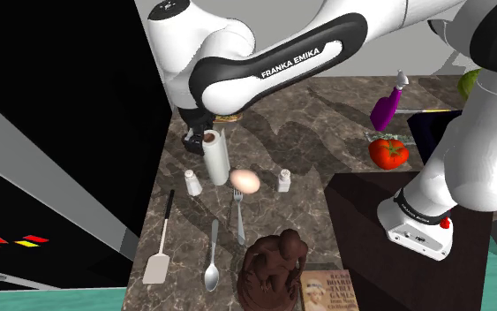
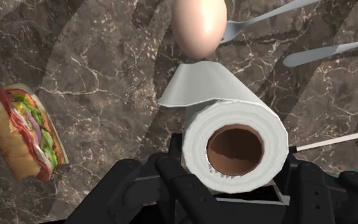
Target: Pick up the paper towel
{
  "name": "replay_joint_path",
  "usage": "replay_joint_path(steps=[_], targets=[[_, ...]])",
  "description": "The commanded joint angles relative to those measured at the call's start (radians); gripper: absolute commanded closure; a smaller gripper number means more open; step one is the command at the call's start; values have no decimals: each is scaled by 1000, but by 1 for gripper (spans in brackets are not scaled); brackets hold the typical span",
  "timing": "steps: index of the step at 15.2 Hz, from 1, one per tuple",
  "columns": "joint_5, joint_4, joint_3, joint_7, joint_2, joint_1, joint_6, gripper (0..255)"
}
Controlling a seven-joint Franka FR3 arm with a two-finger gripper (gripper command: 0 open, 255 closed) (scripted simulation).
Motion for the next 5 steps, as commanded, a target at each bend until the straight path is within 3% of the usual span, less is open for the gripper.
replay_joint_path(steps=[1,5], targets=[[3,21,1,-3,-5,1,-26,255],[7,41,3,-7,-11,1,-52,255]])
